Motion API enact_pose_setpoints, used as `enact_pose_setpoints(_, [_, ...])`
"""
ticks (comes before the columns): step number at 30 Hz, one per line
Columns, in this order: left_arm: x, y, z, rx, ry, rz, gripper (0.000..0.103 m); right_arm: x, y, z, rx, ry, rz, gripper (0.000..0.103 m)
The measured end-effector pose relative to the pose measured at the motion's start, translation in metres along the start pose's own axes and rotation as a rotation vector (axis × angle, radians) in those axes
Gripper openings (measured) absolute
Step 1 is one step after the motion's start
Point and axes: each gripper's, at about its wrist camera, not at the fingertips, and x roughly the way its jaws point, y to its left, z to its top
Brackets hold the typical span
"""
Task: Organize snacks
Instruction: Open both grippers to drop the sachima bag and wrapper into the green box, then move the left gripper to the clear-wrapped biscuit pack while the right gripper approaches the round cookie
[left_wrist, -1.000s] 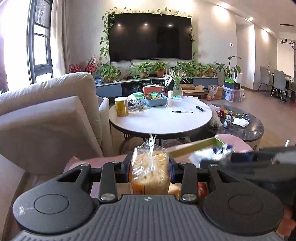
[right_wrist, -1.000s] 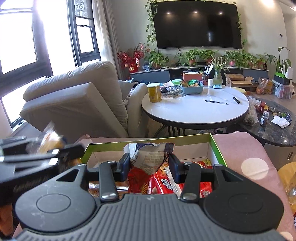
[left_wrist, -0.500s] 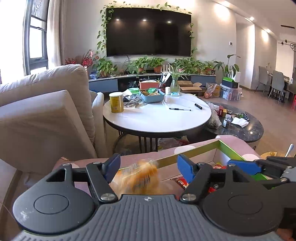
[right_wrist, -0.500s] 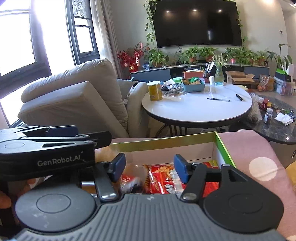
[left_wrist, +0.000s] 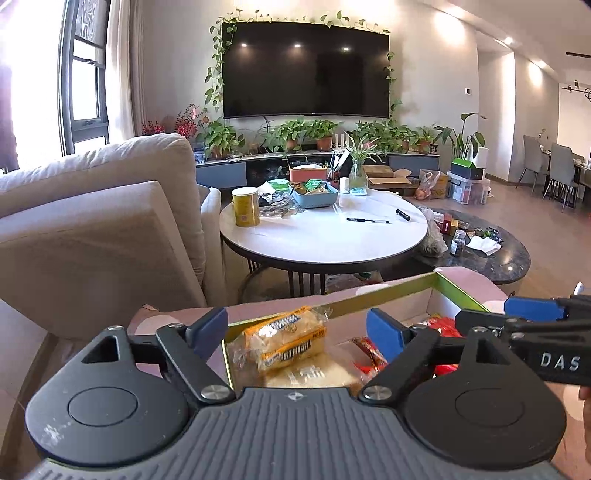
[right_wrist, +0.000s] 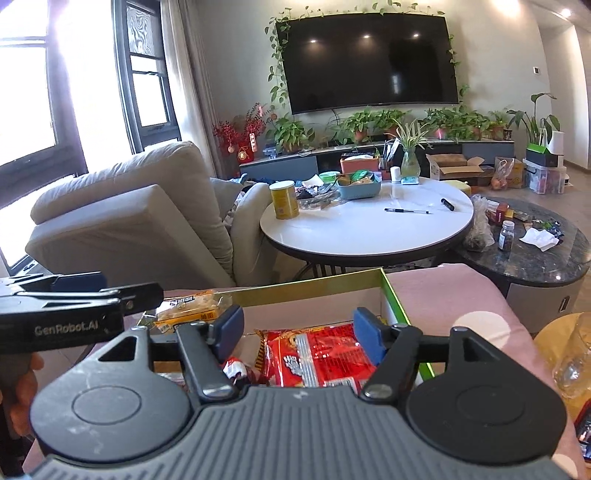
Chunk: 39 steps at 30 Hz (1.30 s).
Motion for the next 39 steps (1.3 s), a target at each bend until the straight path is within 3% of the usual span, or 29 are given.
enact_pose_setpoints(20, [-0.118,-0.004,-0.089,-0.008,0.09,-0.061,0.087,-0.066,0.002,-0.045,0.013,0.081,0.074,0.065])
enact_pose_setpoints(27, [-0.134,-0.017,-0.12,0.023,0.149,-0.121,0.088,-0.078,0.009,-0.068,0.027,0.13,0.074,0.065])
enact_pose_setpoints(39, [-0.167,-0.02,-0.158,0.09,0.193,-0.154,0.088,-0.099,0.014,-0.095,-0.01,0.19,0.068,0.068])
